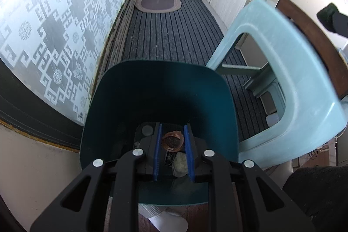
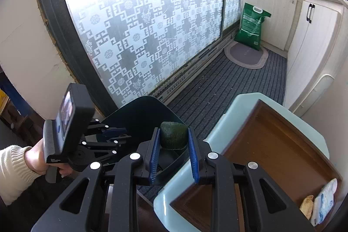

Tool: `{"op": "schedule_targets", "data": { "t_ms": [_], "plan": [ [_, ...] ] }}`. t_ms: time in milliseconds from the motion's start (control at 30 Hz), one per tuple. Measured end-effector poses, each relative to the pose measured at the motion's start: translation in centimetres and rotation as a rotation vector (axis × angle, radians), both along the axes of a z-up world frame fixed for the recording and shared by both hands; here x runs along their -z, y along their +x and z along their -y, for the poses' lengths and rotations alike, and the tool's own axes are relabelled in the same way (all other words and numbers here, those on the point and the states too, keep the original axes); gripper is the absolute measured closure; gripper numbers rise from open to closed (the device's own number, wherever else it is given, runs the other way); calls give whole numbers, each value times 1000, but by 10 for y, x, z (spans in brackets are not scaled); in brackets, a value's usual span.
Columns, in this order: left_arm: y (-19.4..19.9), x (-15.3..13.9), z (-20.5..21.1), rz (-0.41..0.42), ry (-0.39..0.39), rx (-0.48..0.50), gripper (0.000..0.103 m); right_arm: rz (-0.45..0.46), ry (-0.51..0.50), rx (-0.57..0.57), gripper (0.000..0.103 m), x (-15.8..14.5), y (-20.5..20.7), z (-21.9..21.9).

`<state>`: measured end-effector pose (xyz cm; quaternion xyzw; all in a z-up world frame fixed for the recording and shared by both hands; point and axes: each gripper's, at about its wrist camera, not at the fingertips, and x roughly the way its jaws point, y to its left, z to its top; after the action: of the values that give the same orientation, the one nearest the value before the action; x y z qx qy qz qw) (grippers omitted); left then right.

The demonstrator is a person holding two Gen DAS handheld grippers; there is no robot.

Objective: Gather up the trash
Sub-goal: 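Drop the nut shell into the teal bin with the left tool while the right tool carries the pepper, then lower the green pepper into the teal bin and open the right tool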

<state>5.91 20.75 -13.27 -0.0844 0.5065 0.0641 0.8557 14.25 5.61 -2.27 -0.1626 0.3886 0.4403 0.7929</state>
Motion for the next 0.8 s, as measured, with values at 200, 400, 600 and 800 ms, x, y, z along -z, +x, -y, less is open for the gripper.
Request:
{"op": "schedule_targets", "data": {
  "t_ms": [200, 400, 600, 800],
  "plan": [
    [-3, 15, -2, -45, 2, 15, 78, -12, -18, -33, 78, 8, -6, -20],
    [-9, 4, -7, -12, 9, 9, 69, -22, -39, -47, 78, 17, -9, -33],
    [-21, -23, -16, 59, 11, -26, 69, -34, -65, -56, 78, 26, -11, -45],
    [-35, -58, -21, 159, 16, -58, 78, -48, -98, -73, 78, 40, -15, -60]
  ]
}}
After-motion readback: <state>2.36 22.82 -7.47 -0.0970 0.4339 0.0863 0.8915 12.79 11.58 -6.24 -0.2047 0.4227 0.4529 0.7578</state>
